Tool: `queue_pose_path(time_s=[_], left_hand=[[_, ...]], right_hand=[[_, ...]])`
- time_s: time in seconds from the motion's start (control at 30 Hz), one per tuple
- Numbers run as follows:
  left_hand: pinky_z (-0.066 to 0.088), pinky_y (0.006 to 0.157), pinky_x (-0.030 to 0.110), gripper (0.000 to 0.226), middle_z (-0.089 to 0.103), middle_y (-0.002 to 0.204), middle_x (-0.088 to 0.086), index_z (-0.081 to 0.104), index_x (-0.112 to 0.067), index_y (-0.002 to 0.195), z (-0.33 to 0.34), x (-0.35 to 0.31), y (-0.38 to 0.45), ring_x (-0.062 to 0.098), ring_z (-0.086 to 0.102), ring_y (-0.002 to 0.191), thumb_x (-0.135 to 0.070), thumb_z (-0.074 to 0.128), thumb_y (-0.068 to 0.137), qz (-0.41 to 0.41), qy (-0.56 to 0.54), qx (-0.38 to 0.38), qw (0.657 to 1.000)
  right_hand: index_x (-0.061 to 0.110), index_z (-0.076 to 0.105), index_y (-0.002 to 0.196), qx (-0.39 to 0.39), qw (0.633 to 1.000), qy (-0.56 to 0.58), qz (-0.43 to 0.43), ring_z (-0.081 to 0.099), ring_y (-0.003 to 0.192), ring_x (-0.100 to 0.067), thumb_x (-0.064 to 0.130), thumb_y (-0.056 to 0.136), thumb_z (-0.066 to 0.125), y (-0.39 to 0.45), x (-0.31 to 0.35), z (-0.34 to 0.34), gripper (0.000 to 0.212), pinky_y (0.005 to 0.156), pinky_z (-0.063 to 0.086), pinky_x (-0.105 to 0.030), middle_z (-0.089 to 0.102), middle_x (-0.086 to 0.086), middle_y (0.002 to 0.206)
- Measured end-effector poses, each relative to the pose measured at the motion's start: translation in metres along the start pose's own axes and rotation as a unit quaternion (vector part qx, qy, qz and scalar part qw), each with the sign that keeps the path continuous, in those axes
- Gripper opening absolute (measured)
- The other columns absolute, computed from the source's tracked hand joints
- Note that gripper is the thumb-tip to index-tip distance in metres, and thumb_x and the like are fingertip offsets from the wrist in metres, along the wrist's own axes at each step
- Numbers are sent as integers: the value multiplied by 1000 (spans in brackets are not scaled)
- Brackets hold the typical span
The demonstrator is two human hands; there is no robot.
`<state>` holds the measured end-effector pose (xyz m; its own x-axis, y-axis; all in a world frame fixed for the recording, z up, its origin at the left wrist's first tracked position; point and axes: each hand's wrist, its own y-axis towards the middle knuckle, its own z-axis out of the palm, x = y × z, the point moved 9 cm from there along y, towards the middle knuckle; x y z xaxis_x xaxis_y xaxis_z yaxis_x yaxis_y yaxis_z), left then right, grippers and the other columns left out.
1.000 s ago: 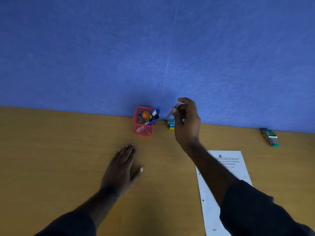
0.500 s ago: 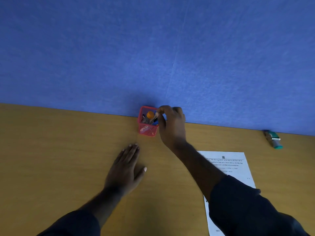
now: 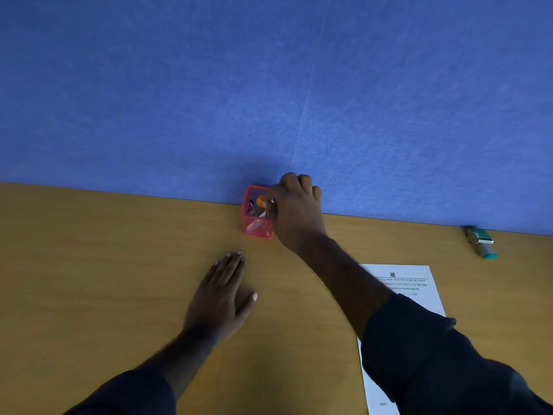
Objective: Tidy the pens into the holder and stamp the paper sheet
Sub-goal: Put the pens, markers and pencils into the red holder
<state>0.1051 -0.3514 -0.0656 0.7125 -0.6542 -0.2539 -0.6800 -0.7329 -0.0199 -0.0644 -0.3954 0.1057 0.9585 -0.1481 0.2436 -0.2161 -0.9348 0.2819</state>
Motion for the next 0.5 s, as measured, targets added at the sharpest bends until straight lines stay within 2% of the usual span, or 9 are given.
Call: queue_pose_path(time_s=[0.13,0.33,0.5], left_hand=[[15,126,37,80,13,168,-1,19,-13,158,-1,0,0,14,10,155,-64,29,97,0,-3,-2,1000],[16,127,38,80,12,168,-1,17,-14,159,-2,0,0,15,10,156,-64,27,97,1,-3,0,1000],[15,125,36,78,18,167,1,22,-13,158,-4,-1,0,16,15,155,-62,32,97,3,-5,-9,1000]], right_hand=[[18,65,109,-32,999,36,22,45,105,-28,30,92,55,-8,-7,-4,23,85,35,-40,55,-4,110],[18,65,108,-96,990,92,55,47,102,-23,29,91,58,-21,-31,-14,21,81,38,-38,59,-2,104],[14,67,100,-150,964,153,159,52,97,-30,16,90,58,-36,-82,-7,13,78,42,-41,63,-5,99]])
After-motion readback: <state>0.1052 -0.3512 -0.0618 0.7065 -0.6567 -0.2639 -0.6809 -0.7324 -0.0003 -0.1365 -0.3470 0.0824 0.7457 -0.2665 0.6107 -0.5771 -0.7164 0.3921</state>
